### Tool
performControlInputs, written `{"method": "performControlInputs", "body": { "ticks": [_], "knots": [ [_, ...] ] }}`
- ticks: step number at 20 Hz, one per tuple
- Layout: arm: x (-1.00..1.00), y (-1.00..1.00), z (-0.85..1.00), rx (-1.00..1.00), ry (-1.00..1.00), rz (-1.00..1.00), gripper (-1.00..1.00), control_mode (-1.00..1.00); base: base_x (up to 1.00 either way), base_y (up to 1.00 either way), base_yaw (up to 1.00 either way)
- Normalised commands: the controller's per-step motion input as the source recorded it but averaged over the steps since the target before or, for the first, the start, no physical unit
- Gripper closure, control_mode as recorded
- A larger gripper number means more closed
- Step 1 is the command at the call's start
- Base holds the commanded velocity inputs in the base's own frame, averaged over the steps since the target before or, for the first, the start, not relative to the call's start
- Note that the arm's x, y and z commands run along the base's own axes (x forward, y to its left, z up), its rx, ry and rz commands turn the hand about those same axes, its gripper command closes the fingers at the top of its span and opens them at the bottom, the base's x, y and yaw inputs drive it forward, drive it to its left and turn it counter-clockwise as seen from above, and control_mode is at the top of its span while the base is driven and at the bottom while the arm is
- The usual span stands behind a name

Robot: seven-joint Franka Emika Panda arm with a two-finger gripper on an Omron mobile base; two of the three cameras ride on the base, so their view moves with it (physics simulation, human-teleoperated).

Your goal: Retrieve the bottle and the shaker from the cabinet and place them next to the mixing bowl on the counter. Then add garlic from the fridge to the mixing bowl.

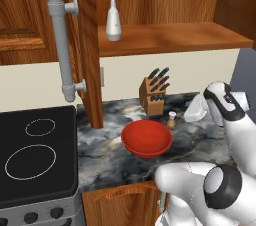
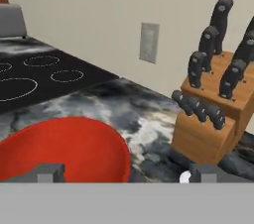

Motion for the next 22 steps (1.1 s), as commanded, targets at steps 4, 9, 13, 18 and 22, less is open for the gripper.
{"method": "performControlInputs", "body": {
  "ticks": [4, 9, 13, 18, 22],
  "knots": [
    [-0.25, 0.75, 0.61, -0.02, 0.00, -0.17, -1.00, -1.00, 0.00, 0.00, 0.00],
    [-0.36, 0.55, 0.69, 0.00, 0.00, -0.20, -1.00, -1.00, 0.00, 0.00, 0.00],
    [-0.43, 0.45, 0.81, 0.00, 0.00, -0.20, -1.00, -1.00, 0.00, 0.00, 0.00],
    [-0.39, 0.37, 0.90, 0.00, 0.02, -0.19, -1.00, -1.00, 0.00, 0.00, 0.00],
    [-0.28, 0.37, 0.95, 0.00, 0.09, -0.18, -1.00, -1.00, 0.00, 0.00, 0.00]
  ]
}}
